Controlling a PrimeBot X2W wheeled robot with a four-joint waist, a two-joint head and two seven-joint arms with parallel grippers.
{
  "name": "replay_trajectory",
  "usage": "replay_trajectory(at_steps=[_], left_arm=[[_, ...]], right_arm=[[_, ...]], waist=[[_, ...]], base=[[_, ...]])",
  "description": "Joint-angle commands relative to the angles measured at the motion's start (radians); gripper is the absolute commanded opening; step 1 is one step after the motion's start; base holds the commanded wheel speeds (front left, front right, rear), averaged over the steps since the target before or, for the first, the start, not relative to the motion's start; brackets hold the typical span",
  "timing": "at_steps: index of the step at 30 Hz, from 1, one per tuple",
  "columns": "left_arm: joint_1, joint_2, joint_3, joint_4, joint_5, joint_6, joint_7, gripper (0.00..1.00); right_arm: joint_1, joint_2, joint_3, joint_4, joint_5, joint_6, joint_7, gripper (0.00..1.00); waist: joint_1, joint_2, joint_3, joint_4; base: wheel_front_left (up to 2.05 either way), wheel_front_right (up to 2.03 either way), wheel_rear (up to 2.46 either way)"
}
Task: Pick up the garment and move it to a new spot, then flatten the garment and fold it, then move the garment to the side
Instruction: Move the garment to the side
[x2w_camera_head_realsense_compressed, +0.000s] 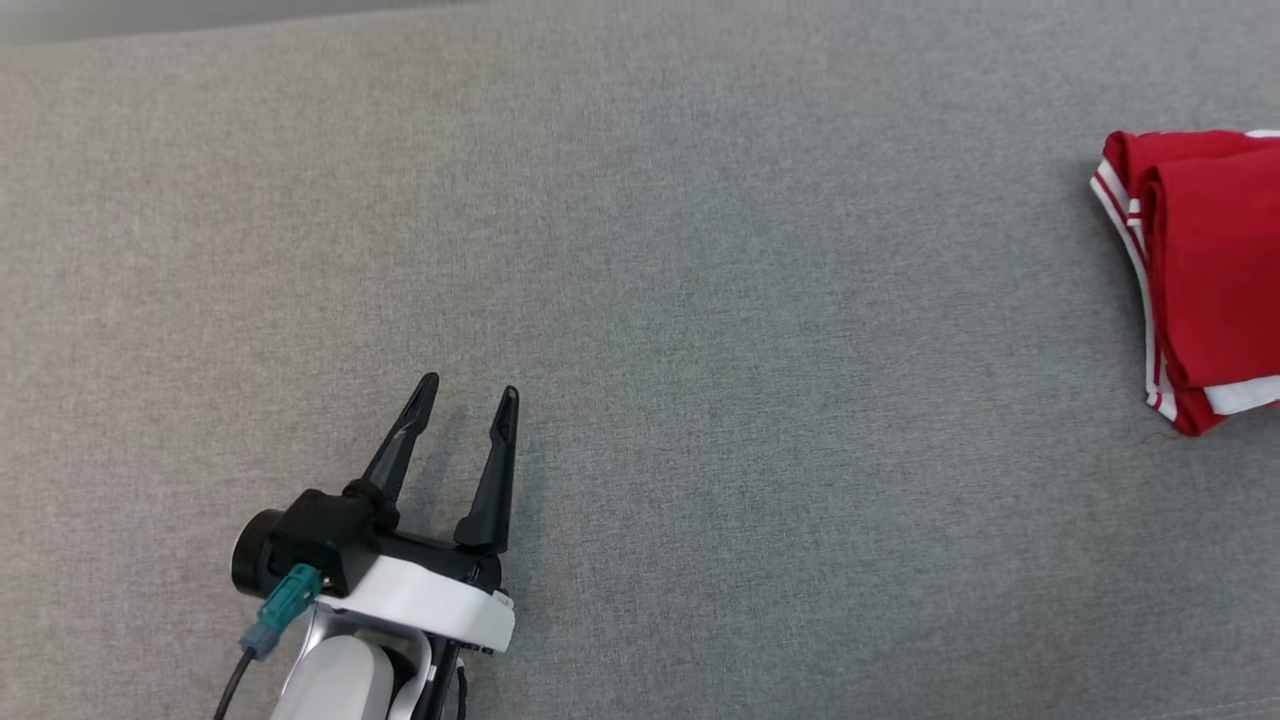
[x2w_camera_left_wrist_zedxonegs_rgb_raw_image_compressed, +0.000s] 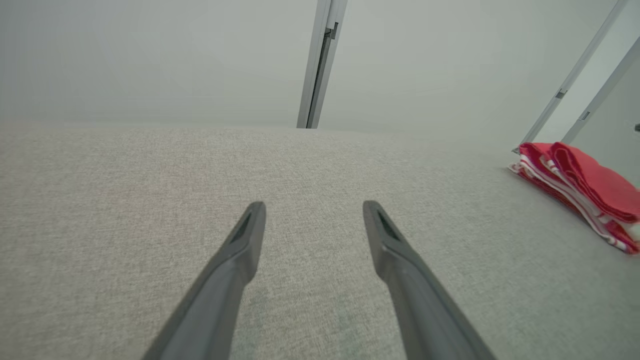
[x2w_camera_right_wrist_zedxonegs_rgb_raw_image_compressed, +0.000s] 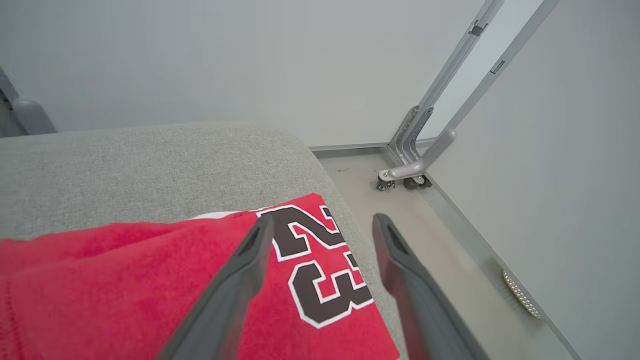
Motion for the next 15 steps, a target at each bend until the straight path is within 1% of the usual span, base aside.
replay_trajectory(at_steps=[1, 3, 7, 12, 15], left_arm=[[-0.01, 0.005, 0.008, -0.006, -0.018, -0.008, -0.002, 1.0], [-0.01, 0.003, 0.013, -0.007, -0.034, -0.01, -0.002, 1.0], [-0.004, 0.002, 0.031, 0.0, -0.05, 0.004, -0.002, 1.0], [0.018, 0.001, 0.053, 0.023, -0.075, 0.025, -0.002, 1.0], [0.033, -0.001, 0.061, 0.038, -0.095, 0.042, -0.002, 1.0]], right_arm=[[0.012, 0.003, 0.011, -0.008, 0.018, 0.0, -0.022, 1.0], [0.018, 0.014, 0.035, -0.008, 0.038, 0.0, -0.047, 1.0], [0.036, 0.028, 0.09, -0.011, 0.093, 0.0, -0.108, 1.0], [0.088, 0.062, 0.202, -0.027, 0.184, 0.0, -0.187, 1.0], [0.135, 0.084, 0.277, -0.06, 0.253, 0.0, -0.222, 1.0]], waist=[[0.0, 0.0, -0.024, -0.003], [0.0, 0.0, -0.048, -0.005], [0.0, 0.0, -0.106, -0.006], [0.0, 0.0, -0.191, -0.004], [0.0, 0.0, -0.239, 0.003]], base=[[0.0, 0.0, 0.0], [0.0, 0.0, 0.0], [0.0, 0.0, 0.0], [0.0, 0.0, 0.0], [0.0, 0.0, 0.0]])
